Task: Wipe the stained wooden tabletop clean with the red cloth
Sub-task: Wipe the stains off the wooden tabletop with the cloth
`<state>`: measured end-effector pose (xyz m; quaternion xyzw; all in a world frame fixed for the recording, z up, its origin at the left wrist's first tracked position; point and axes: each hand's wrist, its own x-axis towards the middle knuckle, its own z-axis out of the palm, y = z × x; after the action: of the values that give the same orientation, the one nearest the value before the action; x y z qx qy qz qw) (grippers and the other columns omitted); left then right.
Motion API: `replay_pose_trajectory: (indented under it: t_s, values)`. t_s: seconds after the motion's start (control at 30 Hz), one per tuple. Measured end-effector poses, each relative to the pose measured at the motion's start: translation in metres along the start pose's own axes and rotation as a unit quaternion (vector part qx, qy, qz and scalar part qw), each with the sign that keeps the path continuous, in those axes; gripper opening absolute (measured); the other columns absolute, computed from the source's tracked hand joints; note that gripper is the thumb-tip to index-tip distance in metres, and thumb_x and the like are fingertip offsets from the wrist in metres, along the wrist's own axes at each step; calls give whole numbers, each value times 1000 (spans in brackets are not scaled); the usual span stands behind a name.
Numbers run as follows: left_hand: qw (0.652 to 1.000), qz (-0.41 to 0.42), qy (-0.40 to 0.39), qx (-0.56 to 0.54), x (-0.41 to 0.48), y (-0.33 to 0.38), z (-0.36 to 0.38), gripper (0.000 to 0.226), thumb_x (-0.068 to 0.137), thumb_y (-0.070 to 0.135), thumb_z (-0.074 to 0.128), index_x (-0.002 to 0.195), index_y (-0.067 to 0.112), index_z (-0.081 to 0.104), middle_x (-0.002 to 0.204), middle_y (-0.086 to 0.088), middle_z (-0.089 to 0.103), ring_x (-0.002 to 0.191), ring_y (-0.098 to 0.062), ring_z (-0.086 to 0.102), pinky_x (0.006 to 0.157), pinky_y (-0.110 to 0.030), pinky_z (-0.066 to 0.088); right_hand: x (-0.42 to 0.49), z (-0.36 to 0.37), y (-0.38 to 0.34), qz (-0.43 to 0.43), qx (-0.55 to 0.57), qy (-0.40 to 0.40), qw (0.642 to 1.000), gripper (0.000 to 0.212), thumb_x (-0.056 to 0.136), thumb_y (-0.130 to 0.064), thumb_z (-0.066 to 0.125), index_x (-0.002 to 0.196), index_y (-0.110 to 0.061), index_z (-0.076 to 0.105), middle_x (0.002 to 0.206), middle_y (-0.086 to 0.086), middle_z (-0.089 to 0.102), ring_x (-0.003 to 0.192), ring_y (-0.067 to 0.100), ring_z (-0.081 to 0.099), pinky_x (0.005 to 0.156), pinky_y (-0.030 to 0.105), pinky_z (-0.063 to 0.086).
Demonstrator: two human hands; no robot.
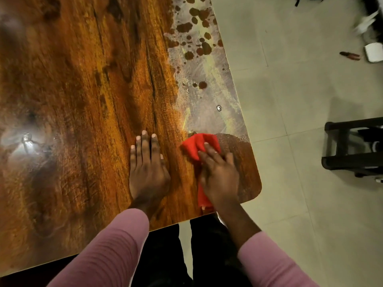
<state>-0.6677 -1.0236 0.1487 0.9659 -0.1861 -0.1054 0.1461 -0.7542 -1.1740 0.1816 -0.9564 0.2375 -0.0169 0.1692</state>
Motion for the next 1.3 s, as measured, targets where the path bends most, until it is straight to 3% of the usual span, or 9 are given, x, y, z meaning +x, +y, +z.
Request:
replay_pose_trajectory:
  t_s: [0.1,0.23,0.4,0.5,0.63,0.77,1.0,1.17,1.3]
  values:
    - [1000,-6,-2,-19,1,-3,-1,58,102,30,19,155,9,13,164,-13,7,152,-25,1,123,-37,-2,30,-19,39,131,16,56,990,39,85,-15,59,122,-24,64,135,-6,55,102,26,46,77,39,49]
    - [998,-30,5,-51,6,-4,-5,58,103,30,21,156,8,13,164,-13,6,152,-26,0,123,-40,-1,40,-14,29,170,38,81,981,37,87,-17,55,122,-21,65,136,-4,54,105,24,44,83,35,46]
    - [999,-35,15,-32,28,6,-13,56,105,24,27,155,6,14,164,-15,6,152,-29,2,123,-44,1,23,4,-10,4,40,13,999,39,83,-17,61,121,-22,65,135,-6,55,99,24,47,77,32,46]
    - [998,-46,27,-27,48,12,-20,55,105,24,27,156,6,13,164,-15,5,152,-29,1,123,-45,0,31,-6,16,-53,16,-19,998,44,82,-17,64,125,-24,62,137,-7,54,107,27,48,84,37,49]
    - [998,-42,40,-14,73,10,-26,55,106,25,24,156,5,11,164,-15,4,152,-28,-1,123,-44,-2,62,-28,61,129,26,60,990,40,84,-11,56,120,-26,65,137,-8,53,102,27,47,75,35,49]
    - [998,-50,45,-8,87,4,-25,55,106,24,25,155,4,13,164,-15,6,152,-29,1,123,-44,-2,64,-20,44,163,48,85,982,40,84,-11,56,121,-23,65,137,-5,53,102,25,47,79,33,48]
    - [998,-50,41,24,96,5,-16,55,105,27,25,155,4,17,163,-16,11,151,-30,5,123,-46,2,47,-7,15,-67,26,-3,997,38,82,-16,63,119,-22,66,131,-6,58,101,25,51,77,32,49]
    - [997,-54,47,30,96,4,-13,55,105,26,25,155,5,18,163,-15,11,151,-30,6,123,-46,2,83,-25,55,170,39,82,981,38,84,-14,57,119,-26,66,135,-9,54,102,26,48,75,35,50]
    - [996,-55,52,35,98,1,-9,55,104,27,24,155,6,19,163,-14,13,151,-30,8,122,-44,1,85,-11,20,183,48,92,978,43,83,-16,56,125,-25,62,137,-9,52,103,21,45,77,30,44]
